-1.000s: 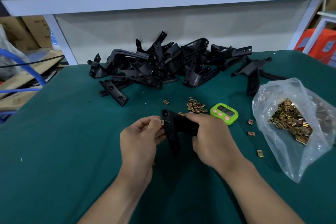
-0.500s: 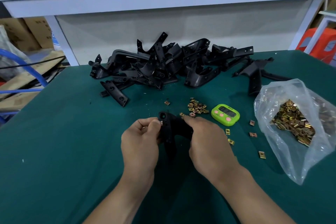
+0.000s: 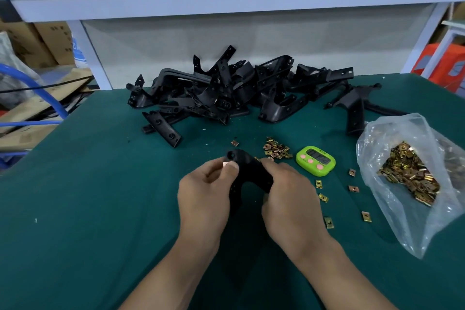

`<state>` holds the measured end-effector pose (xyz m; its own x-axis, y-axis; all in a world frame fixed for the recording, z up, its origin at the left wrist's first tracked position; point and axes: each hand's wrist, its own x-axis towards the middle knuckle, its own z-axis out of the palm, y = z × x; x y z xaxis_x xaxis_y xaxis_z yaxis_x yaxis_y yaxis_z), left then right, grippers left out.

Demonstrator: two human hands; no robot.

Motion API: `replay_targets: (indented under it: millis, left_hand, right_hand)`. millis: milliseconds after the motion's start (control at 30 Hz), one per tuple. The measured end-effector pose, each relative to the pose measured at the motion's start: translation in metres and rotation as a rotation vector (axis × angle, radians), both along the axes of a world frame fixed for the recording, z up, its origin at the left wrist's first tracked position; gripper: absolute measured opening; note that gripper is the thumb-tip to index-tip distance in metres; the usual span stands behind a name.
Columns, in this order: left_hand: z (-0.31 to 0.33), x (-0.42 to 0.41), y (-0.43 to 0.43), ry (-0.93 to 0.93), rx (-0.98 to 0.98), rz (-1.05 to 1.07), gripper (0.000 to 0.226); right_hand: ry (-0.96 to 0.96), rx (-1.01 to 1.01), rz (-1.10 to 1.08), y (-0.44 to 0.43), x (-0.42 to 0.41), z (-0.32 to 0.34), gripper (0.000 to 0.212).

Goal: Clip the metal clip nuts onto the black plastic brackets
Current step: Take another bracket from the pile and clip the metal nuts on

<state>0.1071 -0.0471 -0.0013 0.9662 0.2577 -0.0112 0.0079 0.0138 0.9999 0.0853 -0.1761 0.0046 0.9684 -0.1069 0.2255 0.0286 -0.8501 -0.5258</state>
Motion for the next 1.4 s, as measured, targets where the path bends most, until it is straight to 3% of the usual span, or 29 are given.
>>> replay_targets:
  millis: [133, 300, 467, 733, 900, 967, 1067, 1200, 1400]
  left_hand:
    - [-0.002, -0.005, -0.001, -0.074, 0.391, -0.007, 0.016]
    - [-0.007, -0.002, 0.005, -0.129, 0.584, 0.002, 0.032]
    - [-0.011, 0.000, 0.005, -0.192, 0.625, -0.002, 0.042]
    - [-0.013, 0.004, 0.007, -0.221, 0.627, -0.047, 0.034]
    - [-0.005, 0.002, 0.016, -0.347, 0.622, -0.102, 0.034]
    - [-0.007, 0.004, 0.020, -0.297, 0.621, -0.076, 0.027]
    - [-0.009, 0.007, 0.019, -0.195, 0.644, -0.045, 0.015]
    - [-0.011, 0.008, 0.014, -0.172, 0.725, -0.058, 0.017]
    - [-0.014, 0.006, 0.013, -0.205, 0.785, -0.099, 0.018]
  right_hand:
    - [-0.013, 0.009, -0.012, 0.002, -0.001, 0.000, 0.058]
    - [-0.003, -0.028, 0.005, 0.003, 0.000, -0.001, 0.068]
    - [0.003, -0.011, 0.034, 0.000, -0.001, -0.002, 0.066]
    - [-0.022, -0.013, 0.068, -0.011, 0.003, -0.005, 0.065]
    - [-0.118, -0.108, -0.223, -0.028, 0.007, 0.003, 0.029]
    - [-0.059, -0.155, -0.365, -0.045, 0.009, 0.010, 0.022]
    - [0.059, -0.179, -0.486, -0.069, 0.005, 0.014, 0.028]
    - [0.187, -0.300, -0.464, -0.069, 0.003, 0.005, 0.035]
    - [0.185, -0.243, -0.402, -0.060, 0.005, 0.001, 0.030]
